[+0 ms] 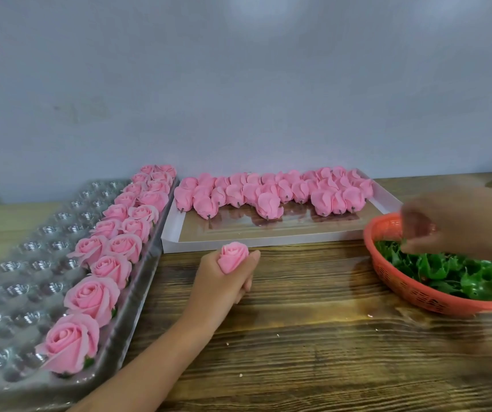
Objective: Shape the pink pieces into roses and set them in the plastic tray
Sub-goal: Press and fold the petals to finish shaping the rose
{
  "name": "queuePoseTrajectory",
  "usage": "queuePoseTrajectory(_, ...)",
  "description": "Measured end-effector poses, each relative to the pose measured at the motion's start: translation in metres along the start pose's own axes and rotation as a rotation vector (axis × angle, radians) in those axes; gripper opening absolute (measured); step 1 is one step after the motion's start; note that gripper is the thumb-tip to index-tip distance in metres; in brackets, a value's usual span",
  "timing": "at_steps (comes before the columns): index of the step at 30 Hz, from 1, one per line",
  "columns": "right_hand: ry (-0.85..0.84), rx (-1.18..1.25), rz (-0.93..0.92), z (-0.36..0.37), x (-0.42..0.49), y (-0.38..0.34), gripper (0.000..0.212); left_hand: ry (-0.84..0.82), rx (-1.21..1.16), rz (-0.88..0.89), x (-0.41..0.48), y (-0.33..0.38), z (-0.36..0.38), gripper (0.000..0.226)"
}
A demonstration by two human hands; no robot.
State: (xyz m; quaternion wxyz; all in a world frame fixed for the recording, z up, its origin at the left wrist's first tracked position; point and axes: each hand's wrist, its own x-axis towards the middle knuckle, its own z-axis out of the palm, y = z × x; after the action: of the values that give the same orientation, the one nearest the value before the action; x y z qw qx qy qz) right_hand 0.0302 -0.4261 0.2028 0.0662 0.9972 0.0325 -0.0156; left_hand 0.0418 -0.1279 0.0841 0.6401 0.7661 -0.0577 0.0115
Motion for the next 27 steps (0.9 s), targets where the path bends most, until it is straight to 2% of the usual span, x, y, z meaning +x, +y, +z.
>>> queuePoseTrajectory(3,-0.234,-0.03,0.093,0.009,0.0,0.013,0.032,0.034,-0.057,0.006,0.001,-0.001,-0.001,0.037)
queuePoseTrajectory(8,-0.404,-0.205,0.084,0.014,0.005,-0.008,0.024,0.05,-0.071,0.013,0.001,-0.001,-0.001,0.038)
queuePoseTrajectory(13,-0.381,-0.3,0.158,0.018,0.01,-0.011,0.021,0.041,-0.058,0.027,0.0,0.0,-0.001,0.039)
queuePoseTrajectory(19,-0.263,-0.241,0.196,0.018,0.019,0.003,0.026,0.04,-0.058,0.014,0.001,-0.002,-0.001,0.038)
queuePoseTrajectory(24,-0.298,-0.224,0.166,0.018,0.022,-0.003,0.01,0.044,-0.061,0.008,0.001,-0.003,-0.001,0.036)
queuePoseTrajectory(27,-0.278,-0.203,0.167,0.017,0.024,0.002,0.012,0.041,-0.064,0.002,0.002,-0.003,-0.001,0.035)
